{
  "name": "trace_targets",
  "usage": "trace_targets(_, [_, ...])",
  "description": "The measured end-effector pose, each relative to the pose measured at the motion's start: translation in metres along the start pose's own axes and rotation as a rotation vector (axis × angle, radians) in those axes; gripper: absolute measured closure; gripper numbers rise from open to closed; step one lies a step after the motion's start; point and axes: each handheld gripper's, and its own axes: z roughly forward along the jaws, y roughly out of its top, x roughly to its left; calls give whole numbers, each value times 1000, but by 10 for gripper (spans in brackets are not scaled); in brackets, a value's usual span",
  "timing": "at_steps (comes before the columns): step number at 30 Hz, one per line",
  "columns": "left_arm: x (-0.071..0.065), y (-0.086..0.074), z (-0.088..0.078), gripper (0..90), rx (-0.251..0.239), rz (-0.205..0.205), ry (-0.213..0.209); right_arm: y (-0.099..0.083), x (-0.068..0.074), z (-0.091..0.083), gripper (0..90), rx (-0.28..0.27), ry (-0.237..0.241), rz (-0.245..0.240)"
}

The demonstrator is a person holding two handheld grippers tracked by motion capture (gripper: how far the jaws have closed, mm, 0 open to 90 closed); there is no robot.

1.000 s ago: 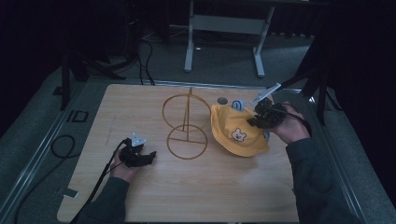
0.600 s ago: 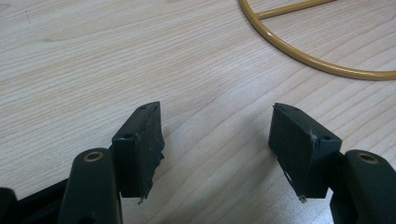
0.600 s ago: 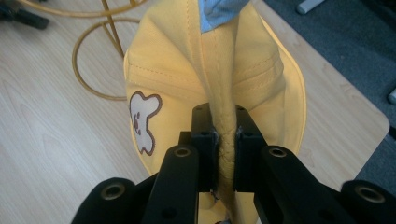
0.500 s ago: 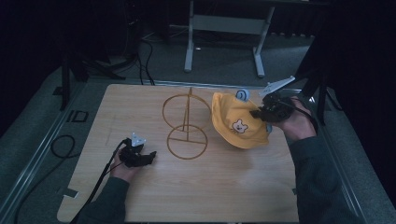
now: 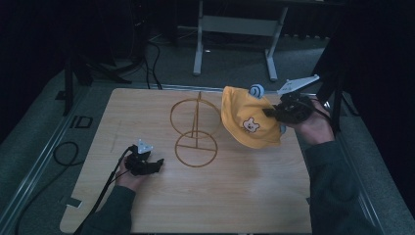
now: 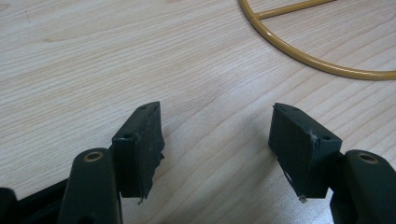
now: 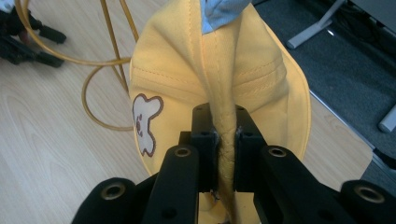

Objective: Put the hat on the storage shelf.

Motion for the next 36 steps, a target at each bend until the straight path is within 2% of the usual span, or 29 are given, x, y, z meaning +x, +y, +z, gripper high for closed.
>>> trace_targets(15, [0, 0, 0, 343, -2, 2, -2, 13, 1, -19, 826, -72, 24, -16])
trace_targets(26, [0, 0, 0, 343, 0, 4, -2, 28, 9, -22, 826, -93, 43, -44])
trace_targets(36, [0, 0, 0, 343, -1, 5, -2, 49, 22, -17, 826, -85, 60, -102])
